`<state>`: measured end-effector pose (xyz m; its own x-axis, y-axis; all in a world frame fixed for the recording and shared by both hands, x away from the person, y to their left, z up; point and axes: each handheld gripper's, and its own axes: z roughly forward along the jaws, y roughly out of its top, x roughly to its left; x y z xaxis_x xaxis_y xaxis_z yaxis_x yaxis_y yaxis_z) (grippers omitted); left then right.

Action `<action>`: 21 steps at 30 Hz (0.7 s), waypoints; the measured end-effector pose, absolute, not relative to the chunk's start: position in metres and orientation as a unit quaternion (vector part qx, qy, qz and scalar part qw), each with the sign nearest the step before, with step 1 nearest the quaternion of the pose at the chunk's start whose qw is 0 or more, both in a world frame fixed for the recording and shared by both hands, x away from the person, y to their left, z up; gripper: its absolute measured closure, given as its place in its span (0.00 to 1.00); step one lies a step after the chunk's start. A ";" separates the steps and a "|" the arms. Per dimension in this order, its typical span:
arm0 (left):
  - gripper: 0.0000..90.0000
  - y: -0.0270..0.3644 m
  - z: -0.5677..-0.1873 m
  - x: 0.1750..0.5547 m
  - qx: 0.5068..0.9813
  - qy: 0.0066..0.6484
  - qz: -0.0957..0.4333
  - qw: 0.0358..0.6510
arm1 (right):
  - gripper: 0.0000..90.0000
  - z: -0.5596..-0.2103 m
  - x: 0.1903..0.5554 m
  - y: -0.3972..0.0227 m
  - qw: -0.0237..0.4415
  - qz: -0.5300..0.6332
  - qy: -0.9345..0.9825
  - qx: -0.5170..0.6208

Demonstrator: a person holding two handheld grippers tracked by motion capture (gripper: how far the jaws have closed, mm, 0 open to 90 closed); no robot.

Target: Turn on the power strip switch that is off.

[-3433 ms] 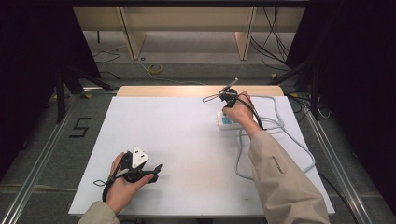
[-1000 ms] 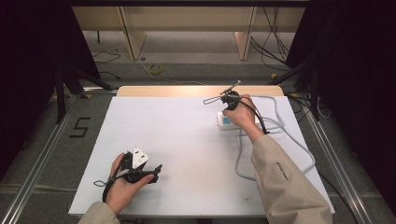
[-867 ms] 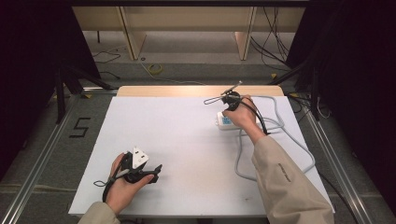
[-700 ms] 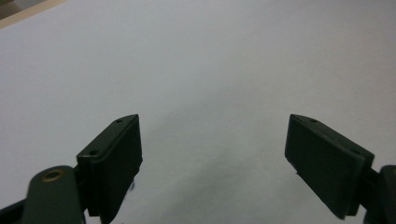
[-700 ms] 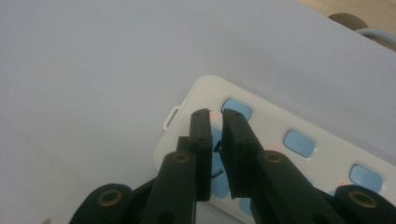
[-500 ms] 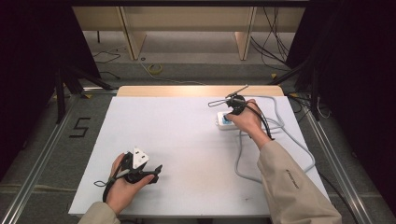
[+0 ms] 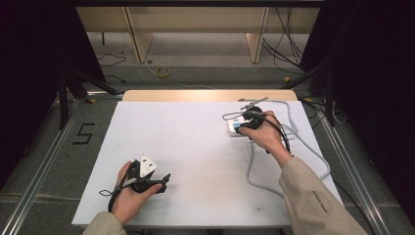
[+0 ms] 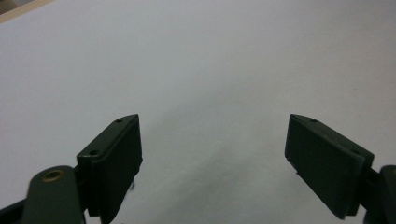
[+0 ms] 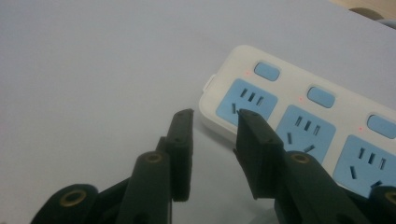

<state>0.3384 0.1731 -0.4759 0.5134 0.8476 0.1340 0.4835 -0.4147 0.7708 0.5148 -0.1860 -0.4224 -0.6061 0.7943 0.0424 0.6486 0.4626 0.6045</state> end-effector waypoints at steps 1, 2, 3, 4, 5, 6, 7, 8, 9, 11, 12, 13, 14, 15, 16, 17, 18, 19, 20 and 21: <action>0.21 0.173 -0.476 0.338 0.799 0.417 0.264 0.345 | 0.74 -0.421 0.512 -0.186 0.123 0.298 0.846 0.425; 0.21 0.173 -0.476 0.338 0.799 0.417 0.264 0.345 | 0.73 -0.420 0.510 -0.187 0.124 0.302 0.846 0.422; 0.21 0.173 -0.476 0.338 0.799 0.417 0.264 0.345 | 0.73 -0.420 0.508 -0.187 0.122 0.304 0.846 0.420; 0.21 0.173 -0.476 0.338 0.799 0.417 0.264 0.345 | 0.73 -0.419 0.505 -0.187 0.121 0.307 0.847 0.418; 0.21 0.173 -0.476 0.338 0.799 0.417 0.264 0.345 | 0.72 -0.418 0.503 -0.187 0.120 0.308 0.847 0.417; 0.21 0.173 -0.476 0.338 0.798 0.417 0.264 0.345 | 0.72 -0.418 0.500 -0.188 0.119 0.309 0.848 0.414; 0.21 0.173 -0.476 0.338 0.799 0.417 0.264 0.344 | 0.72 -0.418 0.498 -0.188 0.118 0.311 0.848 0.412; 0.21 0.173 -0.476 0.338 0.799 0.417 0.264 0.344 | 0.72 -0.419 0.495 -0.189 0.118 0.313 0.849 0.409; 0.21 0.173 -0.476 0.338 0.799 0.417 0.263 0.344 | 0.71 -0.419 0.492 -0.189 0.116 0.316 0.849 0.408; 0.21 0.174 -0.477 0.338 0.799 0.417 0.263 0.343 | 0.71 -0.420 0.486 -0.191 0.113 0.324 0.848 0.403; 0.21 0.173 -0.477 0.338 0.799 0.418 0.263 0.343 | 0.71 -0.421 0.483 -0.191 0.114 0.328 0.849 0.399; 0.21 0.174 -0.477 0.338 0.799 0.418 0.263 0.343 | 0.71 -0.421 0.480 -0.192 0.113 0.329 0.848 0.399; 0.21 0.174 -0.477 0.338 0.799 0.418 0.263 0.343 | 0.70 -0.422 0.477 -0.193 0.113 0.332 0.848 0.398; 0.21 0.174 -0.477 0.338 0.799 0.418 0.263 0.343 | 0.70 -0.422 0.473 -0.194 0.112 0.335 0.848 0.395; 0.21 0.174 -0.477 0.338 0.799 0.418 0.263 0.343 | 0.69 -0.423 0.470 -0.195 0.110 0.338 0.848 0.393; 0.21 0.174 -0.477 0.338 0.800 0.418 0.262 0.341 | 0.69 -0.423 0.467 -0.196 0.112 0.340 0.848 0.392; 0.21 0.174 -0.477 0.338 0.800 0.418 0.262 0.342 | 0.69 -0.424 0.464 -0.197 0.113 0.344 0.847 0.390; 0.21 0.174 -0.477 0.338 0.800 0.418 0.262 0.341 | 0.68 -0.425 0.461 -0.198 0.114 0.347 0.845 0.389; 0.21 0.174 -0.477 0.338 0.800 0.418 0.262 0.341 | 0.68 -0.425 0.458 -0.199 0.114 0.350 0.845 0.387; 0.21 0.174 -0.478 0.338 0.800 0.419 0.262 0.341 | 0.68 -0.426 0.454 -0.200 0.112 0.354 0.845 0.386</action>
<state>0.3384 0.1737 -0.4776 0.5120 0.8486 0.1332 0.4910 -0.4163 0.7652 0.4540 -0.2000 -0.4262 -0.6769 0.7313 0.0832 0.5721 0.4517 0.6846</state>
